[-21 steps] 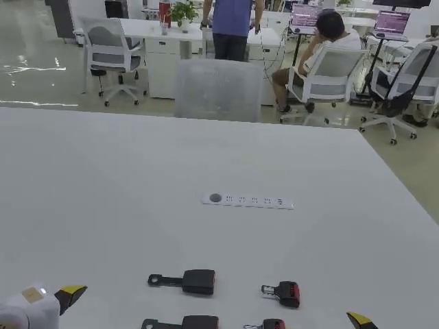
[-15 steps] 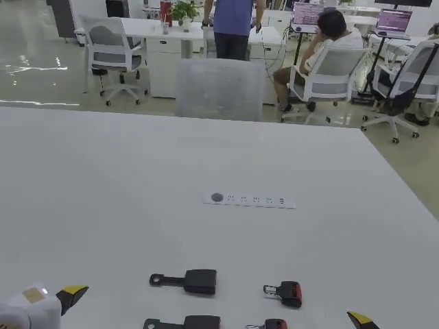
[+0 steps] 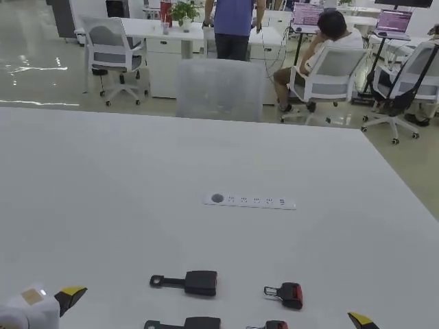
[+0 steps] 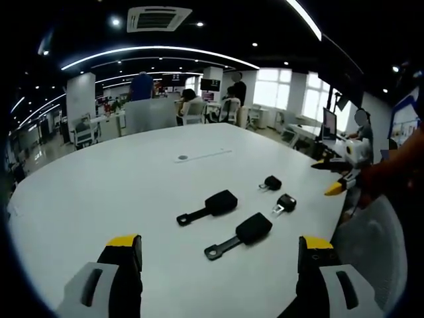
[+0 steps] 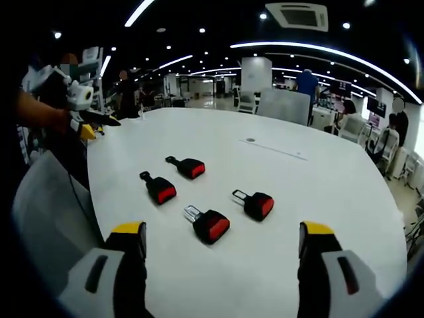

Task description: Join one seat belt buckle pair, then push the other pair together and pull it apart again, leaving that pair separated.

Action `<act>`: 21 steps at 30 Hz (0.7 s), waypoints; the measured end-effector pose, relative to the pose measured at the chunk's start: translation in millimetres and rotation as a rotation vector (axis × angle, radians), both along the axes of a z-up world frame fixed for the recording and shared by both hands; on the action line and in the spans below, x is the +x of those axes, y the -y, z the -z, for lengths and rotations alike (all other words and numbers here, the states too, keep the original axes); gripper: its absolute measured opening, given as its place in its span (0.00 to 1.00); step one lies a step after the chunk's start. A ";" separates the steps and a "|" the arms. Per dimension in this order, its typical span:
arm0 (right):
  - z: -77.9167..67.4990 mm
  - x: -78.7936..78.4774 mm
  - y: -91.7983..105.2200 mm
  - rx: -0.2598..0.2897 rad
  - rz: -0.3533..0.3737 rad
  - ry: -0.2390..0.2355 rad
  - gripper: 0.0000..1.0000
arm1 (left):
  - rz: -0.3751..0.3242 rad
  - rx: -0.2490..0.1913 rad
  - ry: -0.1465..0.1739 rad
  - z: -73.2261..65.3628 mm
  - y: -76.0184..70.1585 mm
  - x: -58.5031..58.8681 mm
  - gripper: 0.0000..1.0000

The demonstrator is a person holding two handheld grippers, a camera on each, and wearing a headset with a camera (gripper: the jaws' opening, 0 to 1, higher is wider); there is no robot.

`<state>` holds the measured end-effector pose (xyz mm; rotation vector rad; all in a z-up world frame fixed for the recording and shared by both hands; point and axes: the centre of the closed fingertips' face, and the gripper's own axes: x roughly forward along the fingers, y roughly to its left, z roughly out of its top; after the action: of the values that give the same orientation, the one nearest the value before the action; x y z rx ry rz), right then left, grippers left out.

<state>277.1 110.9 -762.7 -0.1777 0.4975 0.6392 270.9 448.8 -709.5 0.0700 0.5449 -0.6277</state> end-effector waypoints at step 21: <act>1.6 -0.2 0.1 0.005 -0.001 -0.002 0.97 | -0.006 0.000 0.002 -2.4 0.5 -1.4 1.00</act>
<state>276.9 110.8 -764.3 -0.1725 0.4978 0.6416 269.5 448.2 -707.1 0.0695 0.5428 -0.6220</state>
